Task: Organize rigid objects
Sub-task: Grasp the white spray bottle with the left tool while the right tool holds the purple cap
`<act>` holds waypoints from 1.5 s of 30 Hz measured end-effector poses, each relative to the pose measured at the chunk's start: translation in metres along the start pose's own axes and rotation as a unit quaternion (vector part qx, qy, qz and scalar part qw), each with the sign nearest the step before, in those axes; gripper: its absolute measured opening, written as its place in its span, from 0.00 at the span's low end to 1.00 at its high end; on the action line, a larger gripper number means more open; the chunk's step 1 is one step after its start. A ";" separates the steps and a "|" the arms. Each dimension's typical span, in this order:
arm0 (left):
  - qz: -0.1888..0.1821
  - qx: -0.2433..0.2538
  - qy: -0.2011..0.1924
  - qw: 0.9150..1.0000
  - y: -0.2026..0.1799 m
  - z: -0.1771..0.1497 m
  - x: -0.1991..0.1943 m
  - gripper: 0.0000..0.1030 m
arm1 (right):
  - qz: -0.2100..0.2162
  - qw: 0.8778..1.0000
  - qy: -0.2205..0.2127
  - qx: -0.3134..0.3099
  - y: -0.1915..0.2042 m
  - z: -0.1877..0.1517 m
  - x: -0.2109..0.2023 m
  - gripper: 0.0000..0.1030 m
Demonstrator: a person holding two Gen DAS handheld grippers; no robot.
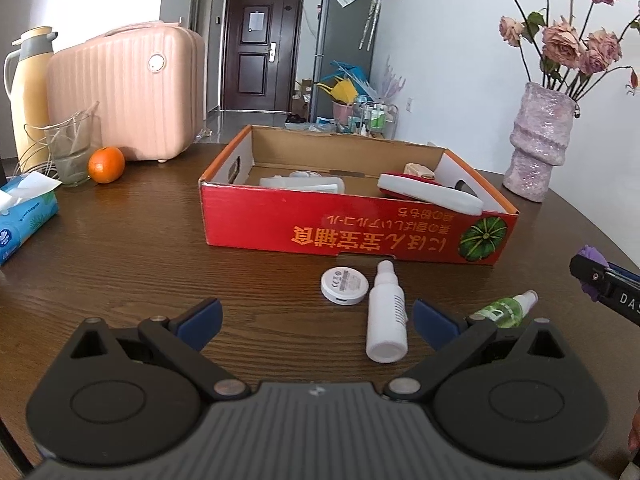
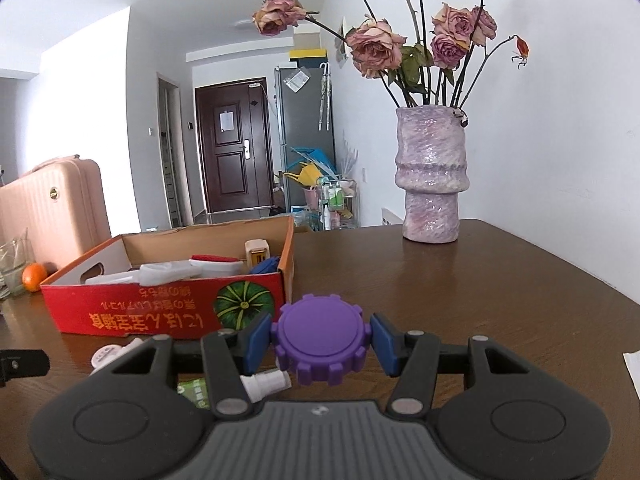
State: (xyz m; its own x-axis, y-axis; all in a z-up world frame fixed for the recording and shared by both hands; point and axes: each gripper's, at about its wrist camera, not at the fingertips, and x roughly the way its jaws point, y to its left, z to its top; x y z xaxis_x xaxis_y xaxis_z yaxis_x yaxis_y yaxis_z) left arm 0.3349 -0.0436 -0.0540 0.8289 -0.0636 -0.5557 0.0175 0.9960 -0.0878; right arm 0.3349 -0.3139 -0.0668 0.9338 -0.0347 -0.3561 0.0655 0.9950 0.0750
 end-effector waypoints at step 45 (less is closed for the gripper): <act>-0.011 0.044 0.082 0.996 -0.049 0.003 0.071 0.30 | 0.015 1.000 0.009 0.005 0.003 -0.003 -0.001 0.52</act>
State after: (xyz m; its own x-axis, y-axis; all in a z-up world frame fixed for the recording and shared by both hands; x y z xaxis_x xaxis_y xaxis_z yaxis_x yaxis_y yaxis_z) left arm 0.3947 -0.0962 -0.0869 0.7250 -0.0877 -0.6831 0.0891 0.9955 -0.0333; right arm 0.3333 -0.3103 -0.0688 0.9292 -0.0025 -0.3695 0.0406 0.9946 0.0953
